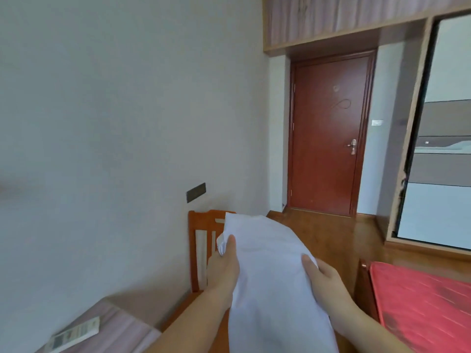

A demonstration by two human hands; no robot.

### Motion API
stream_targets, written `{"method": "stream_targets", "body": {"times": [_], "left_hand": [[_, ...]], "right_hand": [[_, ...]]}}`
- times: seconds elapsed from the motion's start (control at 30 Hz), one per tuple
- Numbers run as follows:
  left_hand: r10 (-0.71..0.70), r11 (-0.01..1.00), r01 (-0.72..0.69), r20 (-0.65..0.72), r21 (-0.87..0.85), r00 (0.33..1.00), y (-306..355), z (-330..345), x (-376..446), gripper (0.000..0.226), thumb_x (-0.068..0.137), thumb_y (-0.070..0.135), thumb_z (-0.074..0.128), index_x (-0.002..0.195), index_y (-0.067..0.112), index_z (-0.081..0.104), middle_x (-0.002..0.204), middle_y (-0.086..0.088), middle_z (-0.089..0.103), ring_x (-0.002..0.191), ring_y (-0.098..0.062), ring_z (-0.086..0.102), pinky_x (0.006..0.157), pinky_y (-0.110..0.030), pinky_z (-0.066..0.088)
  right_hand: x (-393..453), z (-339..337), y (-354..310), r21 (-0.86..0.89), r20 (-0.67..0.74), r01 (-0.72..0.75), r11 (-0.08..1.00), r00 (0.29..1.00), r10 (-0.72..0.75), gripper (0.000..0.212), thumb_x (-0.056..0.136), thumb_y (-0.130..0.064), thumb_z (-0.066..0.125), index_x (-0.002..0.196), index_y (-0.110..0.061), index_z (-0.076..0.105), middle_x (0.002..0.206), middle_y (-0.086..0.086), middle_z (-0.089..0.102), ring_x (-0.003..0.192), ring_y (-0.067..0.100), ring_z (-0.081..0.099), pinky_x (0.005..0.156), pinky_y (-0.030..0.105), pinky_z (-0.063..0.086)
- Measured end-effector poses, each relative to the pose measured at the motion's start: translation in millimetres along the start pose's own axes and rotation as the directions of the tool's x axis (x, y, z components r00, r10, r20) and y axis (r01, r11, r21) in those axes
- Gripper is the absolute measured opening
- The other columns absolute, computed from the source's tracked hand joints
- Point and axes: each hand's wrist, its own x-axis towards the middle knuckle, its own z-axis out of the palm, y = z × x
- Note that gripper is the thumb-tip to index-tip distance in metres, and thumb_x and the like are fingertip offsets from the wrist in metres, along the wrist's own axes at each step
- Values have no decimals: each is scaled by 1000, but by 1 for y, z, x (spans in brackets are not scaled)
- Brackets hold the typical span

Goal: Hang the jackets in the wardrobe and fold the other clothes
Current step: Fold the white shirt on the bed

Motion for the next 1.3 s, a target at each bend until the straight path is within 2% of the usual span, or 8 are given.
{"method": "stream_targets", "body": {"times": [0.17, 0.27, 0.53, 0.6, 0.9, 1.07, 1.2, 1.3], "left_hand": [[134, 976, -144, 72, 160, 988, 32, 94, 96, 76, 90, 70, 29, 144, 19, 43, 147, -4, 48, 132, -27, 47, 113, -41, 37], [141, 974, -158, 109, 164, 984, 47, 152, 146, 63, 98, 57, 35, 146, 17, 39, 149, -6, 45, 135, -29, 44, 113, -43, 33], [186, 959, -234, 270, 158, 945, 61, 331, 296, 66, 96, 60, 34, 147, 17, 39, 148, -4, 46, 135, -27, 45, 114, -40, 32], [205, 957, -259, 328, 132, 922, 68, 384, 344, 56, 101, 49, 36, 145, 14, 38, 146, -4, 47, 133, -26, 46, 108, -32, 34], [218, 929, -347, 571, 126, 791, 126, 617, 507, 55, 104, 42, 35, 149, 13, 28, 147, -5, 44, 129, -25, 47, 104, -34, 36], [230, 898, -416, 650, 146, 724, 146, 741, 588, 55, 103, 42, 33, 149, 13, 25, 136, -5, 51, 113, -21, 51, 94, -31, 39], [237, 870, -450, 630, 202, 740, 163, 833, 661, 56, 104, 41, 32, 150, 12, 22, 138, -5, 50, 120, -23, 51, 93, -28, 37], [248, 854, -470, 616, 225, 747, 183, 893, 714, 54, 104, 40, 32, 149, 11, 24, 131, -5, 52, 107, -19, 52, 89, -30, 38]], "right_hand": [[111, -30, 5, 1, -110, -12, 1000, 994, 12, 28, 102, -32, 42, 90, -24, 65, 90, -5, 70, 87, 11, 64, 67, 24, 44], [170, -53, 6, -17, -165, -9, 1000, 986, 6, 28, 102, -31, 42, 87, -25, 64, 88, -6, 68, 84, 8, 61, 65, 21, 42], [355, -124, 37, -86, -317, -45, 995, 948, 16, 26, 101, -32, 44, 100, -19, 66, 95, -7, 68, 88, 5, 60, 66, 20, 42], [416, -141, 44, -91, -386, -78, 993, 922, 37, 27, 101, -33, 44, 102, -19, 67, 95, -7, 69, 88, 6, 61, 66, 20, 42], [638, -246, 45, -81, -571, -159, 984, 816, 85, 31, 101, -31, 44, 88, -17, 68, 83, -3, 70, 78, 10, 61, 61, 24, 42], [764, -310, 68, -48, -613, -169, 984, 783, 105, 33, 102, -31, 43, 87, -14, 67, 83, 1, 69, 76, 13, 61, 59, 25, 40], [880, -354, 90, -11, -580, -130, 992, 809, 99, 29, 102, -31, 42, 90, -17, 64, 86, -3, 67, 79, 10, 60, 60, 23, 40], [960, -381, 95, 9, -551, -133, 991, 826, 116, 31, 103, -33, 40, 89, -16, 62, 87, -2, 66, 81, 11, 59, 59, 22, 39]]}}
